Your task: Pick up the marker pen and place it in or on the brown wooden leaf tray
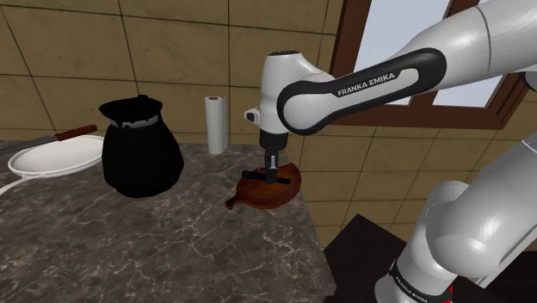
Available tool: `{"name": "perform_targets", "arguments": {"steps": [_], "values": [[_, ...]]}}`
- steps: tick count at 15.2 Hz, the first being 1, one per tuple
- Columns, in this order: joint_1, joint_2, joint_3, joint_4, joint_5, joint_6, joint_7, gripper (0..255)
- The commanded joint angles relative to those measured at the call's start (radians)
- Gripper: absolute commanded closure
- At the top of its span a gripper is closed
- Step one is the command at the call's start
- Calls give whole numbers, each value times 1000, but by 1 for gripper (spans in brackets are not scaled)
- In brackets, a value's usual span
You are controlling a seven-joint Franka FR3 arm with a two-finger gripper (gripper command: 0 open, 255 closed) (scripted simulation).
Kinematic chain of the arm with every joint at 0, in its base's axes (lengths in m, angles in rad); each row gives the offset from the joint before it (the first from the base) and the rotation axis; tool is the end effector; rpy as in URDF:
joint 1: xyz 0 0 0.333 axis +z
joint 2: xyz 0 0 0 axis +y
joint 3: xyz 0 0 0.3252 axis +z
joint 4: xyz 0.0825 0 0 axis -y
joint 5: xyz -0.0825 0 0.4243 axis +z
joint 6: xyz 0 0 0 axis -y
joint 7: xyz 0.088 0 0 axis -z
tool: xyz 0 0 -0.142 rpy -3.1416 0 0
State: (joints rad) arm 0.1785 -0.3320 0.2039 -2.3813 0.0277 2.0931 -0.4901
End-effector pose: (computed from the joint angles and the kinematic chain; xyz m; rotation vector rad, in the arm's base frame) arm 0.4459 0.1811 0.4038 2.8219 1.2763 0.0547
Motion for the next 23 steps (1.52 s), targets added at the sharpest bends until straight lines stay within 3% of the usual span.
{"name": "perform_targets", "arguments": {"steps": [1, 7, 8, 13, 17, 23], "values": [[0, 6, 2, -8, -1, 15, 2, 255], [0, 6, 2, -8, -1, 15, 2, 255], [0, 6, 2, -8, -1, 15, 2, 0], [0, 6, 2, -8, -1, 15, 2, 0], [2, -35, -4, 84, 4, -119, -3, 0], [2, -35, -4, 84, 4, -119, -3, 0]]}}
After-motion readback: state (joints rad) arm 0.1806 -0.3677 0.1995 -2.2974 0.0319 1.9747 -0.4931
